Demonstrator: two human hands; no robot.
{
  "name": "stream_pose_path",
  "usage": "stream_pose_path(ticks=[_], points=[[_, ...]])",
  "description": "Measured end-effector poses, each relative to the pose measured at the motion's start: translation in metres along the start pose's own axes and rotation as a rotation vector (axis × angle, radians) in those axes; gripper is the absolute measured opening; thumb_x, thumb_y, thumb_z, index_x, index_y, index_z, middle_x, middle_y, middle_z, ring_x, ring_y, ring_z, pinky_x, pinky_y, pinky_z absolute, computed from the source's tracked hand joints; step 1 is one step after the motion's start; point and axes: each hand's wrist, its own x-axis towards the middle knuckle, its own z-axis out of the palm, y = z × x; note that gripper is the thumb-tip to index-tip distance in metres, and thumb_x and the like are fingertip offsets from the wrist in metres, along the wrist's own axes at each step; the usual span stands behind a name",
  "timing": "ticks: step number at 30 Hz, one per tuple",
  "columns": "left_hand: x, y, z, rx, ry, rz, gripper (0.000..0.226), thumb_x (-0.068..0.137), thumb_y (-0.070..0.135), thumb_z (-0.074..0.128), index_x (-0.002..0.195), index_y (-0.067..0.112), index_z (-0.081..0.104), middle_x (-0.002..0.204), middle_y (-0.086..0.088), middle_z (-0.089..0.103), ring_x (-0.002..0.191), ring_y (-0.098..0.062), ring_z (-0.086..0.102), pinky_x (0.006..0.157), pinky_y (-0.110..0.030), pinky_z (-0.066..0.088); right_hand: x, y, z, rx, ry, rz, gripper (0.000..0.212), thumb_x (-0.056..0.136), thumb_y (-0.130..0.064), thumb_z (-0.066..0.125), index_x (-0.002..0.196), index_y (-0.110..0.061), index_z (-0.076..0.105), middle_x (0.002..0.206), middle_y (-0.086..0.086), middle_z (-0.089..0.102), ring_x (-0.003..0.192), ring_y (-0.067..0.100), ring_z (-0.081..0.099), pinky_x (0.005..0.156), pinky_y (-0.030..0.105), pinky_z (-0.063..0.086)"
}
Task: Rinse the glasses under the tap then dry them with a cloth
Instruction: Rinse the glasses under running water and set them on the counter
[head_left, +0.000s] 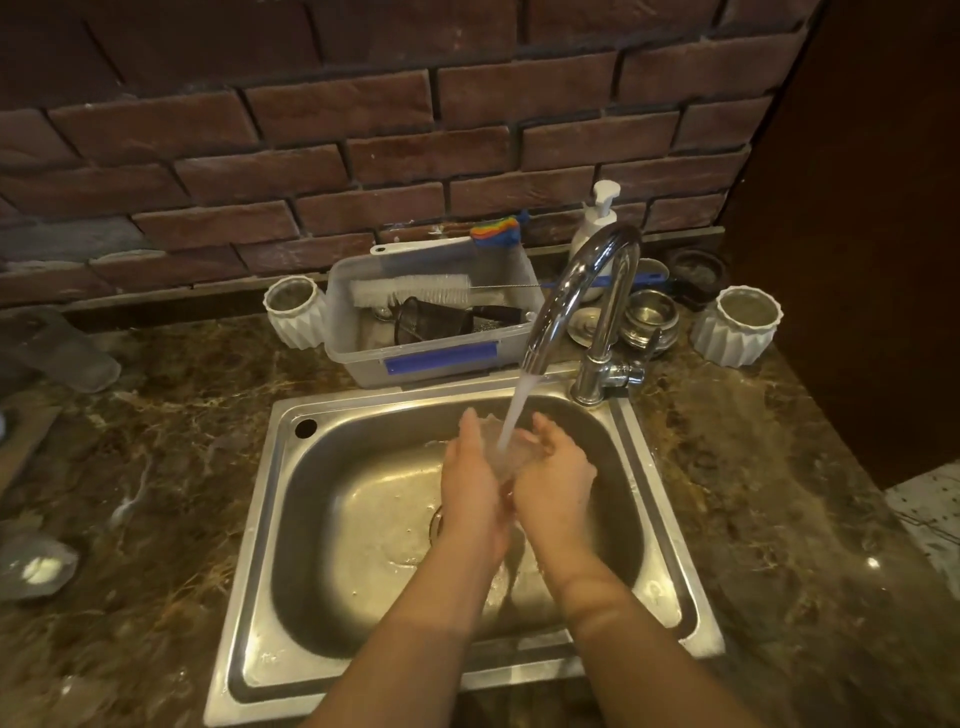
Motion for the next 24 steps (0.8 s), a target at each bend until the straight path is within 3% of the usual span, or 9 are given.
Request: stream_pose_path(ticks=[3, 6, 8, 10, 12, 14, 15, 19, 24], points=[[-0.001, 0.003, 0.0, -0.009, -0.014, -0.006, 0.047, 0.1, 0.058, 0.055, 0.11, 0.014, 0.071, 0.088, -0.008, 0.079, 0.08, -0.023, 0.073, 0.073, -0.038, 0.058, 0.001, 0.002, 0.0, -0.027, -0.06, -0.064, 0.034, 0.092, -0.003, 0.064, 0.113, -0.028, 0.073, 0.084, -0.013, 0.072, 0.08, -0.001, 0.067, 0.067, 0.007, 0.052], [0.005, 0.005, -0.001, 0.243, -0.05, 0.088, 0.033, 0.103, 0.049, 0.051, 0.109, 0.019, 0.064, 0.098, -0.013, 0.072, 0.084, -0.023, 0.069, 0.067, -0.037, 0.054, 0.012, 0.009, -0.005, -0.472, -0.183, -0.405, 0.021, 0.084, -0.001, 0.072, 0.1, -0.013, 0.077, 0.085, 0.001, 0.076, 0.079, 0.018, 0.073, 0.075, 0.034, 0.062], [0.005, 0.004, -0.001, 0.322, -0.036, 0.11, 0.035, 0.101, 0.051, 0.052, 0.114, 0.019, 0.06, 0.106, -0.017, 0.07, 0.086, -0.024, 0.066, 0.067, -0.038, 0.053, 0.011, 0.005, 0.002, -0.691, -0.228, -0.5, 0.014, 0.071, 0.0, 0.081, 0.084, -0.004, 0.077, 0.077, 0.008, 0.074, 0.073, 0.024, 0.073, 0.071, 0.035, 0.06], [0.004, 0.001, -0.004, 0.308, -0.035, 0.054, 0.039, 0.101, 0.052, 0.051, 0.115, 0.018, 0.063, 0.103, -0.016, 0.07, 0.083, -0.023, 0.065, 0.065, -0.036, 0.052, 0.01, 0.004, 0.006, -0.675, -0.323, -0.421, 0.019, 0.077, -0.009, 0.08, 0.096, -0.008, 0.077, 0.087, 0.005, 0.076, 0.078, 0.015, 0.074, 0.074, 0.021, 0.057], [0.006, -0.002, -0.008, 0.21, -0.032, 0.019, 0.037, 0.103, 0.046, 0.051, 0.113, 0.014, 0.067, 0.095, -0.012, 0.074, 0.076, -0.023, 0.066, 0.058, -0.033, 0.051, 0.012, 0.006, -0.003, -0.456, -0.203, -0.234, 0.013, 0.09, -0.015, 0.07, 0.101, -0.02, 0.076, 0.089, -0.005, 0.076, 0.076, 0.004, 0.071, 0.064, 0.009, 0.052], [0.012, -0.003, -0.011, 0.233, -0.032, 0.055, 0.04, 0.105, 0.045, 0.046, 0.11, 0.011, 0.067, 0.088, -0.012, 0.074, 0.068, -0.022, 0.063, 0.056, -0.034, 0.049, 0.011, 0.013, -0.012, -0.235, -0.04, -0.064, 0.013, 0.092, -0.014, 0.067, 0.087, -0.021, 0.077, 0.073, -0.006, 0.073, 0.063, 0.004, 0.068, 0.054, 0.013, 0.049], [0.017, -0.001, -0.011, 0.385, -0.028, 0.126, 0.039, 0.105, 0.044, 0.044, 0.106, 0.012, 0.066, 0.088, -0.012, 0.072, 0.07, -0.022, 0.063, 0.059, -0.035, 0.051, 0.012, 0.019, -0.013, -0.198, -0.034, -0.043, 0.016, 0.093, -0.012, 0.066, 0.084, -0.02, 0.077, 0.069, -0.005, 0.072, 0.061, 0.005, 0.068, 0.054, 0.016, 0.05], [0.018, 0.004, -0.005, 1.002, -0.022, 0.447, 0.03, 0.096, 0.043, 0.064, 0.099, 0.013, 0.067, 0.096, -0.005, 0.068, 0.083, -0.022, 0.067, 0.074, -0.039, 0.059, 0.013, 0.025, -0.016, -0.161, -0.105, 0.03, 0.024, 0.093, -0.005, 0.063, 0.08, -0.021, 0.076, 0.069, -0.004, 0.073, 0.064, 0.016, 0.072, 0.06, 0.034, 0.063], [-0.008, -0.026, 0.001, 0.819, -0.034, 0.484, 0.049, 0.096, 0.054, 0.061, 0.135, 0.024, 0.052, 0.129, 0.004, 0.049, 0.106, -0.013, 0.057, 0.086, -0.03, 0.051, 0.02, 0.022, -0.019, -0.44, -0.115, -0.061, 0.017, 0.095, -0.014, 0.064, 0.079, -0.022, 0.064, 0.07, -0.011, 0.061, 0.066, 0.004, 0.062, 0.049, 0.009, 0.038]])
